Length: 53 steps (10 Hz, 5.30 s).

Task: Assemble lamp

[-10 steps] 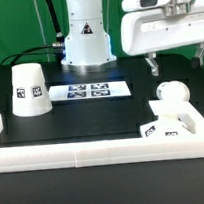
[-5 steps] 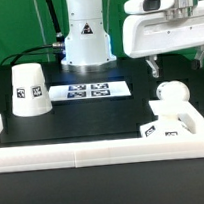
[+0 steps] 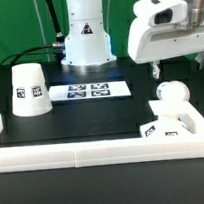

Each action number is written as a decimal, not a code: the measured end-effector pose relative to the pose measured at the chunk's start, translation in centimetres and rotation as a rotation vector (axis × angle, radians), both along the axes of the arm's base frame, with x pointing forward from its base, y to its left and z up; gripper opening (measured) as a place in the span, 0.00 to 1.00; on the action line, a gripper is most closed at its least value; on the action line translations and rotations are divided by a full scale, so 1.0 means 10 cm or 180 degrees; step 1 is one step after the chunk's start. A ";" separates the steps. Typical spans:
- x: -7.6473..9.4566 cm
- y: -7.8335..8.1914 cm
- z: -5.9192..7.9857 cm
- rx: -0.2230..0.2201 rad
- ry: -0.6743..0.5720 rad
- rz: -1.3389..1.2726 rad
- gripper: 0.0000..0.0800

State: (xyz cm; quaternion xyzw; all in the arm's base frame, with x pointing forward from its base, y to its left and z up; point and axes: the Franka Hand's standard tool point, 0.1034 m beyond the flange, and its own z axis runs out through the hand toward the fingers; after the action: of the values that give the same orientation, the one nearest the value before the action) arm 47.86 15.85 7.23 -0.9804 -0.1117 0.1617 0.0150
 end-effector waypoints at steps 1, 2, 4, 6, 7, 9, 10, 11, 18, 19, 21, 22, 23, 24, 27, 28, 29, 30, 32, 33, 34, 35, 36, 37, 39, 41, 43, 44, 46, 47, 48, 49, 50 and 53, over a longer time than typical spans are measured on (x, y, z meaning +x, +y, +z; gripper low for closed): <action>-0.05 -0.02 -0.02 -0.0058 0.0278 0.0010 0.87; -0.05 -0.03 -0.05 -0.0097 0.0496 0.0013 0.87; -0.05 0.01 -0.11 -0.0159 0.0840 0.0029 0.87; -0.08 0.02 -0.15 -0.0238 0.1294 0.0069 0.87; -0.07 0.03 -0.18 -0.0252 0.1400 0.0074 0.87; -0.11 0.01 -0.23 -0.0299 0.1682 0.0089 0.87; -0.09 0.01 -0.25 -0.0291 0.1648 0.0083 0.87; -0.09 0.00 -0.25 -0.0294 0.1652 0.0077 0.87; -0.16 -0.06 -0.46 -0.0295 0.1620 0.0029 0.87; -0.19 -0.06 -0.53 -0.0297 0.1603 0.0015 0.87; -0.23 -0.07 -0.61 -0.0308 0.1634 0.0007 0.87; -0.24 -0.08 -0.62 -0.0314 0.1646 0.0002 0.87; -0.24 -0.10 -0.63 -0.0319 0.1650 -0.0004 0.87; -0.24 -0.10 -0.63 -0.0320 0.1652 -0.0005 0.86; -0.24 -0.10 -0.63 -0.0319 0.1652 -0.0004 0.72; -0.24 -0.10 -0.63 -0.0319 0.1652 -0.0004 0.72; -0.24 -0.10 -0.63 -0.0319 0.1652 -0.0004 0.72; -0.24 -0.10 -0.63 -0.0316 0.1652 -0.0001 0.72; -0.21 -0.13 -0.58 -0.0257 0.1632 0.0059 0.72; -0.18 -0.15 -0.55 -0.0209 0.1623 0.0112 0.72; -0.14 -0.19 -0.46 -0.0127 0.1612 0.0201 0.72; -0.08 -0.24 -0.35 -0.0058 0.1601 0.0265 0.72; -0.01 -0.28 -0.23 -0.0021 0.1565 0.0276 0.72; 0.04 -0.32 -0.12 -0.0012 0.1559 0.0263 0.72; 0.19 -0.41 0.11 0.0062 0.1452 0.0280 0.72; 0.24 -0.45 0.14 0.0079 0.1421 0.0261 0.72; 0.35 -0.46 0.12 0.0116 0.0948 0.0223 0.72; 0.39 -0.47 0.10 0.0134 0.0693 0.0203 0.72; 0.42 -0.54 0.10 0.0209 0.0249 0.0284 0.72; 0.47 -0.60 0.13 0.0246 -0.0010 0.0334 0.72; 0.49 -0.66 0.18 0.0274 -0.0207 0.0385 0.72; 0.55 -0.72 0.24 0.0294 -0.0472 0.0421 0.72; 0.58 -0.78 0.29 0.0311 -0.0675 0.0452 0.72; 0.77 -0.90 0.56 0.0352 -0.1110 0.0449 0.72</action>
Offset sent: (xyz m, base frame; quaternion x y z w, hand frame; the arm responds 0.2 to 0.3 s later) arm 0.0029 0.0076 -0.0045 0.0002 -0.1282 0.0177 0.9916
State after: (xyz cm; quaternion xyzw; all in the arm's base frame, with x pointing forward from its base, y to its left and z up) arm 55.55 6.88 12.86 -0.9810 -0.1897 -0.0165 0.0380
